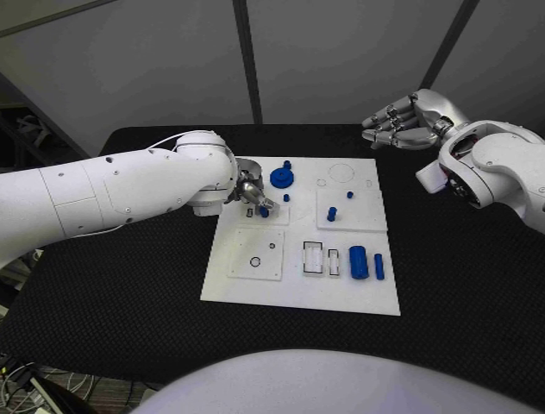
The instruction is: Assemble the parts on the task board
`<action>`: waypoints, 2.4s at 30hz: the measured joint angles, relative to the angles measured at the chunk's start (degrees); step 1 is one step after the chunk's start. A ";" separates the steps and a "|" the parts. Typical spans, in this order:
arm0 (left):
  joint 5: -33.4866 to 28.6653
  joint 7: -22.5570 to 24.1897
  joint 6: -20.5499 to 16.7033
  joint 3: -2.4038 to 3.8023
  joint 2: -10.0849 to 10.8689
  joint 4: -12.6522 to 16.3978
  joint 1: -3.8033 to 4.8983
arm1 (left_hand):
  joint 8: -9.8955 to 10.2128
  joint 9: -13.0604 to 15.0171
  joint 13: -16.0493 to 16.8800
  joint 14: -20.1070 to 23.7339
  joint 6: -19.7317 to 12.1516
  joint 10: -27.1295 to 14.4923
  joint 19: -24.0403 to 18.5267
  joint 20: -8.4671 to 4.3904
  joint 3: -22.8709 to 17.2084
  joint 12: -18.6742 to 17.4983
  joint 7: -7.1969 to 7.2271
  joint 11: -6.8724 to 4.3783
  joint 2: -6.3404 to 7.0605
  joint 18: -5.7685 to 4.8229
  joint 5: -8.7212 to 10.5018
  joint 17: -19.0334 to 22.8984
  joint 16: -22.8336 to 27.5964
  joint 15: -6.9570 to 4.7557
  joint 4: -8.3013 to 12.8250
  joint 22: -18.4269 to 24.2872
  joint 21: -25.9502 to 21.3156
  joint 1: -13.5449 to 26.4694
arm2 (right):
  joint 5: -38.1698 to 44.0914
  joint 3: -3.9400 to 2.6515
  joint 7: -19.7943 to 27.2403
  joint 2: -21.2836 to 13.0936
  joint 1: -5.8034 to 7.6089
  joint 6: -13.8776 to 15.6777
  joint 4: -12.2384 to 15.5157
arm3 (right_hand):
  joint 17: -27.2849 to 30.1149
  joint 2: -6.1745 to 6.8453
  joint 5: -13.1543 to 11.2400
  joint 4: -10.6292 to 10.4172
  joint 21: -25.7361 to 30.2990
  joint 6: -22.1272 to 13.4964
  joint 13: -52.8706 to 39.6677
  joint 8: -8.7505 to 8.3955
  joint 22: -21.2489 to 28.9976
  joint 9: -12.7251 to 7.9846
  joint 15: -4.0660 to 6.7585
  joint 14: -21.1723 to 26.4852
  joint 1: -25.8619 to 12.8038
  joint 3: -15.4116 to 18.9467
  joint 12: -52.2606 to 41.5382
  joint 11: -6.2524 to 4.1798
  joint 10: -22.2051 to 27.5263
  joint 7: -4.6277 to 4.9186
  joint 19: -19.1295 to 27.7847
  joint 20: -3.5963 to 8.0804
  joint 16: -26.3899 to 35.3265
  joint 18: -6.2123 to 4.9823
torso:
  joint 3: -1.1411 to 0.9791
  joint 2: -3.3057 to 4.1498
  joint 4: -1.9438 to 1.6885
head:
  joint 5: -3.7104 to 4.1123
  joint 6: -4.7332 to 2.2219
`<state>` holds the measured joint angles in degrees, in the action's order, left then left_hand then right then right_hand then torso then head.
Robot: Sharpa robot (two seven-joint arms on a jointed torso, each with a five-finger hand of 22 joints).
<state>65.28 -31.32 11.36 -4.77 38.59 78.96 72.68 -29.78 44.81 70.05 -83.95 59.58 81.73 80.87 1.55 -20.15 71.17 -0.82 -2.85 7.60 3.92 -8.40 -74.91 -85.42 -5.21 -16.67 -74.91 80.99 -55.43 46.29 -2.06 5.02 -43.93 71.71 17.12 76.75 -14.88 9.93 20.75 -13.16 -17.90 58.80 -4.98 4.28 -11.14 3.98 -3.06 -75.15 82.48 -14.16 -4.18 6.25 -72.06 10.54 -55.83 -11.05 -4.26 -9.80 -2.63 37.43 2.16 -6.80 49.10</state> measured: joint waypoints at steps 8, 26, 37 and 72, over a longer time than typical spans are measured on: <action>0.03 0.00 0.15 0.00 -0.01 0.41 0.01 | 0.00 0.00 0.00 0.00 0.00 0.00 0.00 0.00 0.00 0.00 0.00 0.00 0.00 0.01 0.00 0.00 0.00 0.00 0.00 0.00 0.00 0.00 | 0.00 0.00 -0.01 0.03 0.00 -0.09 -0.02 | 0.00 0.00 0.00 0.00 0.00 0.00 0.00 0.00 0.00 0.00 0.00 0.00 0.00 0.00 0.00 0.00 0.00 0.00 0.00 0.00 0.00 0.00 | 0.00 0.00 0.01 | 0.04 0.15; 0.07 0.00 0.31 0.00 0.14 0.49 0.05 | 0.00 -0.02 0.01 0.00 0.00 0.00 0.00 0.00 0.02 0.00 0.00 0.00 0.00 0.00 0.00 0.00 0.00 0.00 0.02 0.00 0.00 0.00 | 0.00 0.00 -0.03 0.10 0.00 -0.19 -0.11 | 0.01 0.00 0.00 0.00 0.00 0.00 -0.01 0.00 -0.01 0.00 0.00 0.00 0.00 0.00 0.00 0.00 0.00 0.00 0.00 0.00 0.00 0.00 | -0.01 -0.02 0.01 | -0.02 0.25; 0.08 0.00 0.42 0.00 0.12 0.24 0.11 | 0.00 0.22 -0.20 -0.21 0.00 0.00 0.00 0.00 -0.62 -0.28 0.00 0.00 -2.67 0.01 0.00 0.00 0.00 -0.22 1.41 0.00 0.00 -4.22 | 0.01 0.00 -0.08 0.11 0.00 -0.22 -0.12 | -0.04 -0.23 0.00 -0.15 0.33 0.00 0.04 0.00 0.11 0.00 0.00 0.00 -0.23 0.15 0.00 0.00 0.00 0.00 -0.20 -0.21 0.00 0.00 | -0.01 -0.02 0.00 | 0.02 0.31; -1.29 -0.01 0.44 0.01 -0.07 0.37 0.17 | -0.24 0.53 -0.85 0.04 -0.96 0.00 0.00 0.00 -8.40 -0.86 0.26 -0.04 -3.29 0.00 -0.49 0.00 0.00 -0.35 5.36 0.00 -0.32 -11.08 | 0.01 0.00 -0.32 0.19 0.00 -0.60 -0.34 | -0.02 -0.23 0.22 -0.15 0.33 0.00 0.02 0.00 0.17 0.00 0.00 0.00 -0.22 0.15 0.00 0.00 0.00 0.00 -0.20 -0.21 0.00 0.00 | -0.02 -0.05 -0.03 | 0.03 0.55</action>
<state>64.00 -31.34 11.79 -4.76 38.51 79.33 72.85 -30.02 45.34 69.20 -83.91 58.62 81.73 80.86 1.56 -28.54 70.31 -0.56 -2.89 4.31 3.92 -8.89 -74.91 -85.42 -5.56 -11.31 -74.91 80.67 -66.50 46.30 -2.06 4.70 -43.74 71.71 16.52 76.40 -14.90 9.70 20.97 -13.30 -17.57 58.80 -4.96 4.28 -10.97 3.98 -3.06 -75.15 82.25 -14.01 -4.18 6.25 -72.06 10.54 -56.03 -11.26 -4.27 -9.80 -2.64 37.38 2.14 -6.77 49.65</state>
